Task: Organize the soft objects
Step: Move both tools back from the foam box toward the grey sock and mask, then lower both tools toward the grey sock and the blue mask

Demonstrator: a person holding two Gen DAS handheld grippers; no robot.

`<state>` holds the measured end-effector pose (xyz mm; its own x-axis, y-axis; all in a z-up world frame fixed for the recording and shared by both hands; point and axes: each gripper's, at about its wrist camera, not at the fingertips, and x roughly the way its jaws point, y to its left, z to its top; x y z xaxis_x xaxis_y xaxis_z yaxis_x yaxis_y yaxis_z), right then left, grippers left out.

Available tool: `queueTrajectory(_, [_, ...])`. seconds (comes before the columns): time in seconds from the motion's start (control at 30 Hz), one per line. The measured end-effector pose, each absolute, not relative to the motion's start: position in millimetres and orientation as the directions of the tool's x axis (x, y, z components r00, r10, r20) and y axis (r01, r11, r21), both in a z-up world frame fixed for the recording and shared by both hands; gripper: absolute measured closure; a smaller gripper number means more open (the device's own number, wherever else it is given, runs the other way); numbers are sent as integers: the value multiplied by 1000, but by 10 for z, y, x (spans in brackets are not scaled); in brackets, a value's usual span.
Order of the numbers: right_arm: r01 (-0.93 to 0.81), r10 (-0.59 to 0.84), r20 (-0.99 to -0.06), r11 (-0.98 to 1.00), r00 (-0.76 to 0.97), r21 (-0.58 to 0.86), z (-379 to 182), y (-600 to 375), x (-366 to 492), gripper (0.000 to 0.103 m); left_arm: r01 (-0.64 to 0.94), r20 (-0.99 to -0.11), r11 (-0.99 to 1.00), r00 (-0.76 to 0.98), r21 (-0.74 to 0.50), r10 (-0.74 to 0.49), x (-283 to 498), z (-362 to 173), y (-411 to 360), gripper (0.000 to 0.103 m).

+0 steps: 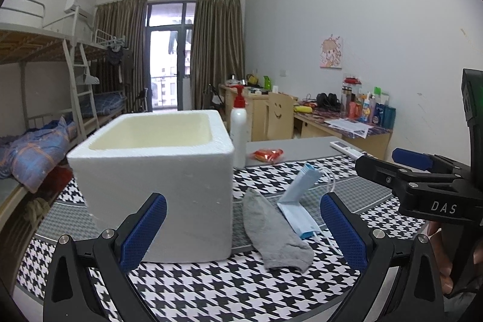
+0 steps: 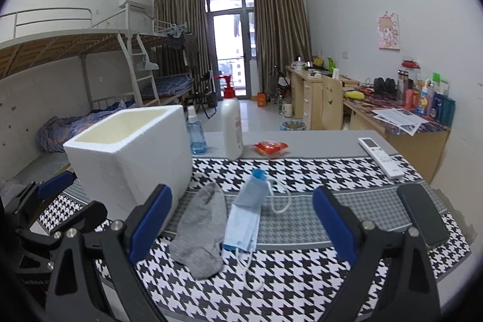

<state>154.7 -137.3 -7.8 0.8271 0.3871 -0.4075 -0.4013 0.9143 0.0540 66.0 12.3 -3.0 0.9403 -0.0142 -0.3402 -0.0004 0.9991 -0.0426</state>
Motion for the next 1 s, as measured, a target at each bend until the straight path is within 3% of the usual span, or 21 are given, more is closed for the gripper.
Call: queueTrajectory(1.0, [-348, 341, -510, 934, 790, 85, -437, -1628, 1790, 7, 51, -487, 996, 870, -75, -81, 1078, -481, -189, 1])
